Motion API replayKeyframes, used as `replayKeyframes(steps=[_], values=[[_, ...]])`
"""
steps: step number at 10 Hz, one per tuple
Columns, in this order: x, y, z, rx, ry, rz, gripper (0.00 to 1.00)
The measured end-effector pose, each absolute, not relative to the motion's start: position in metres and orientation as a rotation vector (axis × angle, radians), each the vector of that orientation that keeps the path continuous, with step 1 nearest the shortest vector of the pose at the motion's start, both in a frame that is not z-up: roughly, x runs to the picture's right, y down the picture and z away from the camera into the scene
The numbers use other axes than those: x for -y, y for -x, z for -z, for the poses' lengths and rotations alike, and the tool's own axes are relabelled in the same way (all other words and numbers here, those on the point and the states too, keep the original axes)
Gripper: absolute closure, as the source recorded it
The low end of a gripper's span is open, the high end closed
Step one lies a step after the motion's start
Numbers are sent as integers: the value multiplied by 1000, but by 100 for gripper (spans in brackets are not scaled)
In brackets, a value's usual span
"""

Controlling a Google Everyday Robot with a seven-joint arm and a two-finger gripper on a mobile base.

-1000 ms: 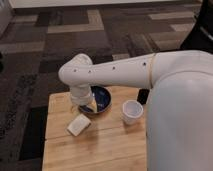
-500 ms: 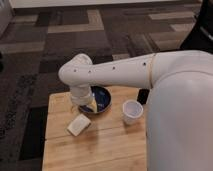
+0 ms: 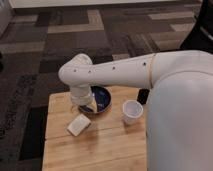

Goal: Place the eraser in the ceramic cup

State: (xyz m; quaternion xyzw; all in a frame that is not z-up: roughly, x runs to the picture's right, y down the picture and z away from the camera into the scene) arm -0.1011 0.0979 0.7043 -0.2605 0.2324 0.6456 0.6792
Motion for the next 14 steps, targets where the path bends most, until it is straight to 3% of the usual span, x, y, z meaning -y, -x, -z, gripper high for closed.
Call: replayKeyframes(steps=[6,10,14], values=[[-57,30,-720,-528,580,-1480,35],[-12,-79,-722,-573,496,-1500,35],[-4,-89,-719,-579,471,-1505,35]])
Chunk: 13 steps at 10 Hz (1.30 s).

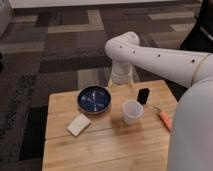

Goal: Place the eraser in the ceramic cup

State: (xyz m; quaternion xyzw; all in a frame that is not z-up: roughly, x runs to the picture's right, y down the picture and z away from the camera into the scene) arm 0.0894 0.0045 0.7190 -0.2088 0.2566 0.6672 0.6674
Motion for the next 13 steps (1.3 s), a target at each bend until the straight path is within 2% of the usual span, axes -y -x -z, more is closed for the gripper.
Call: replayKeyframes(steps=[6,9,13], values=[[-5,-95,-722,-592,474,-1500,35],[-3,-129,-734,-628,496,-1519,35],[27,-190,-738,-651,447,-1474,35]])
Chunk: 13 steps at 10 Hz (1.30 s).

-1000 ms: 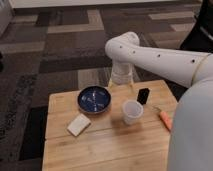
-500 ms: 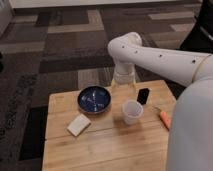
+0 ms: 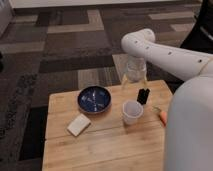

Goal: Place the eraser in the ceramic cup

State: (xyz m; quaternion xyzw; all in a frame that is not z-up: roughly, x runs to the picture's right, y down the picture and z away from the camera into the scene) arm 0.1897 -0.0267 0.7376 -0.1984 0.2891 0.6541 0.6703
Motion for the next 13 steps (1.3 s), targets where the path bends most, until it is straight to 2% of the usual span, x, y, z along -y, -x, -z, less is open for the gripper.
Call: replayKeyframes(steps=[4,6,13], values=[[27,-238,-739,-557,466,-1244,35],[17,-230,-741,-485,523,-1130,35],[13,-230,-747,-494,522,-1152,35]])
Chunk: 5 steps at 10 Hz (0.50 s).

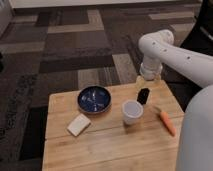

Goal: Place the eraser in the ceramic cup

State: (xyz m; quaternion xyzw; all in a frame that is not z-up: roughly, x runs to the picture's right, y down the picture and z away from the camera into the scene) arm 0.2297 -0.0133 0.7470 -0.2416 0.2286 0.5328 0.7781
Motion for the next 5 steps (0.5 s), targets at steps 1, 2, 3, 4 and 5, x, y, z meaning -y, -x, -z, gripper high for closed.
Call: replayKeyframes(steps=[1,2,3,4,5], values=[[12,-229,-751,-501,520,-1162,35],[9,-228,-756,-510,519,-1174,35],[6,-229,-760,-521,520,-1180,35],[1,-230,-766,-536,523,-1186,35],[-2,-229,-770,-544,525,-1188,35]])
